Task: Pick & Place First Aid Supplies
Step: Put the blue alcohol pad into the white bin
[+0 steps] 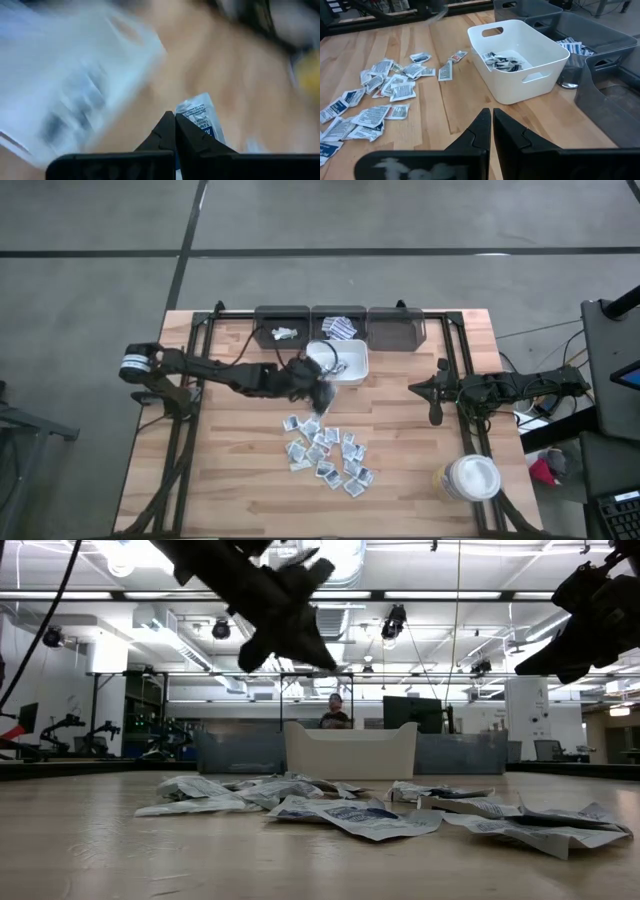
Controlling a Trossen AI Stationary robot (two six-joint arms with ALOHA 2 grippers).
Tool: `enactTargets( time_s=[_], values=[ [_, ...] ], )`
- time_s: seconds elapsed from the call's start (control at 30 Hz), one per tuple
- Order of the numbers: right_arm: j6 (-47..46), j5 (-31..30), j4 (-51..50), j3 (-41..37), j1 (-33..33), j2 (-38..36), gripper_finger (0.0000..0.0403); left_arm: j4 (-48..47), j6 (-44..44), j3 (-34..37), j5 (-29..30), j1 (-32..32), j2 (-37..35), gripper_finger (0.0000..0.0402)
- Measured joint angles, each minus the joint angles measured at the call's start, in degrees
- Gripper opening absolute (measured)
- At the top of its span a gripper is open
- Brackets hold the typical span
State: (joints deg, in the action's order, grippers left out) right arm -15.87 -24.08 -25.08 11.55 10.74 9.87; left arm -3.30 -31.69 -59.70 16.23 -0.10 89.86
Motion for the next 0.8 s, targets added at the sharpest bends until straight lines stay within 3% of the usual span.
enactTargets(
  time_s=[0.13, 0.2, 0.27, 0.37, 0.57, 0.67, 0.8],
  values=[
    [0.0, 0.0, 0.0, 0.0, 0.0, 0.0, 0.0018, 4.7, -7.8, -0.9, 23.2, 0.1, 0.2, 0.0],
    [0.0, 0.0, 0.0, 0.0, 0.0, 0.0, 0.0018, 4.5, -8.8, -1.8, 28.9, 0.9, 0.8, 0.0],
    [0.0, 0.0, 0.0, 0.0, 0.0, 0.0, 0.0018, 4.5, -8.6, -3.4, 28.1, 2.3, 1.8, 0.0],
    [0.0, 0.0, 0.0, 0.0, 0.0, 0.0, 0.0018, 3.0, -8.3, -6.8, 22.4, 4.9, 4.6, 0.0],
    [0.0, -0.1, 0.0, 0.0, 0.0, 0.0, 0.0018, -14.5, -12.1, -17.7, 14.4, 8.8, 12.8, 0.0],
    [-0.2, -0.1, 0.0, 0.0, 0.0, 0.0, 0.0018, -23.5, -12.1, -23.6, 13.7, 9.8, 17.3, 0.0],
    [-0.2, -0.1, 0.0, 0.0, 0.0, 0.0, 0.0018, -28.0, -11.8, -28.6, 12.6, 10.8, 22.2, 0.0]
  ],
)
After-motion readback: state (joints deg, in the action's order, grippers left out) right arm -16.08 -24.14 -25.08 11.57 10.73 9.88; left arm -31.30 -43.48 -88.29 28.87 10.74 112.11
